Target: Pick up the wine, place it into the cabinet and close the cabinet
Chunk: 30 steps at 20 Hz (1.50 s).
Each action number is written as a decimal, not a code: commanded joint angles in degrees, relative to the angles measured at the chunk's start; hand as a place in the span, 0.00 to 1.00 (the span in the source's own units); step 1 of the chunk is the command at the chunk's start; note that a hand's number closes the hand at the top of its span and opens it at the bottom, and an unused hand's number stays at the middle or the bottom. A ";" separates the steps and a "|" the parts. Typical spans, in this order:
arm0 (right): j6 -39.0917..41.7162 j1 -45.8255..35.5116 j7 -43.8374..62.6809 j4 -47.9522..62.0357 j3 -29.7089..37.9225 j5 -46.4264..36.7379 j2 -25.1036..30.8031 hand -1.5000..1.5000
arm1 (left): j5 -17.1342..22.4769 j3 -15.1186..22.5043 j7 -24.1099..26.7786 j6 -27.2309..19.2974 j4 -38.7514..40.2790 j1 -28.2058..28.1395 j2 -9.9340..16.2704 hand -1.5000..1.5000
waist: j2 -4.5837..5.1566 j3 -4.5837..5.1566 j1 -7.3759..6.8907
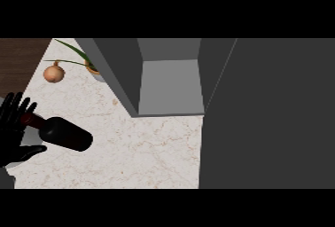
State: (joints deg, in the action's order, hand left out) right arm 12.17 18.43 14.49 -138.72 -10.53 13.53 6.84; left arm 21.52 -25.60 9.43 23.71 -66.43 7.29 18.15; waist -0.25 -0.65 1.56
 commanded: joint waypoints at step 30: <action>2.29 3.96 1.56 -7.50 2.25 5.39 0.21 0.00 | -6.09 0.45 27.04 15.43 49.90 15.99 0.45 0.00 | 0.62 0.88 0.53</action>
State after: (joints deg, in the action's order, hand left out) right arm 14.98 19.35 12.91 -138.24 -8.74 14.53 6.69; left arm 16.03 -25.44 31.62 35.35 -18.45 22.09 19.29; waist 0.36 0.21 1.83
